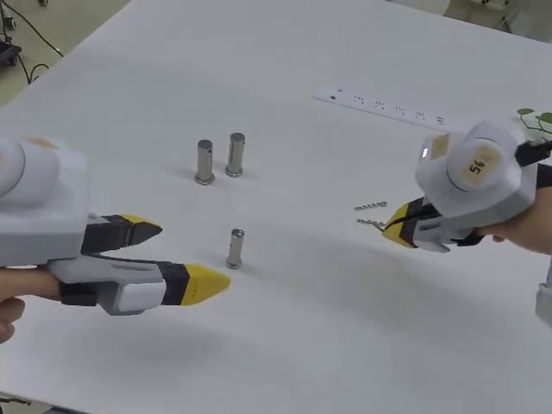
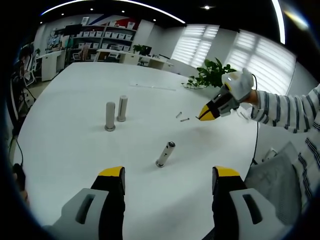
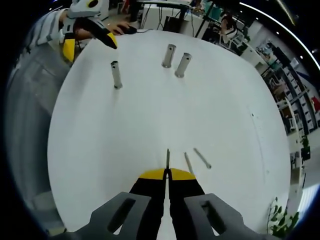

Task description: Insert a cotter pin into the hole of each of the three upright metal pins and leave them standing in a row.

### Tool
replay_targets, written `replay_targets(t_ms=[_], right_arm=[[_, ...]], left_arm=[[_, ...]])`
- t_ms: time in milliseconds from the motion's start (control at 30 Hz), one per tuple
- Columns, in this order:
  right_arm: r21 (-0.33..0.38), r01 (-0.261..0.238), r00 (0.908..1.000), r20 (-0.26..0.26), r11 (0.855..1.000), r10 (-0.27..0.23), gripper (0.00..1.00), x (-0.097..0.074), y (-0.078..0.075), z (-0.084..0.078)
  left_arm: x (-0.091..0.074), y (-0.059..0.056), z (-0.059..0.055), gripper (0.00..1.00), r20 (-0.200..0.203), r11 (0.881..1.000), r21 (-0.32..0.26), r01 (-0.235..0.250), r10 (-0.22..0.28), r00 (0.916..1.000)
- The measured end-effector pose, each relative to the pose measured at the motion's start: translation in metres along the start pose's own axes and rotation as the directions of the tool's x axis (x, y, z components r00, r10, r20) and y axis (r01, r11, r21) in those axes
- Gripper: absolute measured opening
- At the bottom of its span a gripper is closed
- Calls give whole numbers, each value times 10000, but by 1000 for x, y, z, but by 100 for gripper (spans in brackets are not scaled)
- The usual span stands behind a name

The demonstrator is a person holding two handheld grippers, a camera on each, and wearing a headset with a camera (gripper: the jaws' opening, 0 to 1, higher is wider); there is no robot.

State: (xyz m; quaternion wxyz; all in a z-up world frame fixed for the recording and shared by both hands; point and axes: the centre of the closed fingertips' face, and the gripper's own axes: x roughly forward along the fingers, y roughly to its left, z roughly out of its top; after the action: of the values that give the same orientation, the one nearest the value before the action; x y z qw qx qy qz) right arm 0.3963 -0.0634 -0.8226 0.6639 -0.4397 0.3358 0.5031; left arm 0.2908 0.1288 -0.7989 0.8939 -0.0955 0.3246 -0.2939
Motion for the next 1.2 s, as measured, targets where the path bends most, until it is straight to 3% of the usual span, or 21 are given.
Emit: replay_targets(t_ms=[400, 667, 1000, 1200], right_arm=[[-340, 373, 9987, 353, 9987, -361, 1, -14, 15, 12], [-568, 704, 9951, 732, 9959, -662, 1, -27, 24, 23], [-453, 1067, 9850, 1408, 9933, -994, 1, -33, 35, 40], [-513, 1323, 9775, 1724, 9899, -1217, 1, -41, 36, 50]], left_arm=[[5, -6, 21, 66, 348, 9988, -294, 400, -389, 9986], [14, -14, 29, 62, 450, 9976, 16, 686, -686, 9966], [24, -24, 41, 59, 494, 9943, 99, 1058, -1062, 9931], [28, -29, 47, 57, 622, 9914, -220, 1288, -1272, 9899]])
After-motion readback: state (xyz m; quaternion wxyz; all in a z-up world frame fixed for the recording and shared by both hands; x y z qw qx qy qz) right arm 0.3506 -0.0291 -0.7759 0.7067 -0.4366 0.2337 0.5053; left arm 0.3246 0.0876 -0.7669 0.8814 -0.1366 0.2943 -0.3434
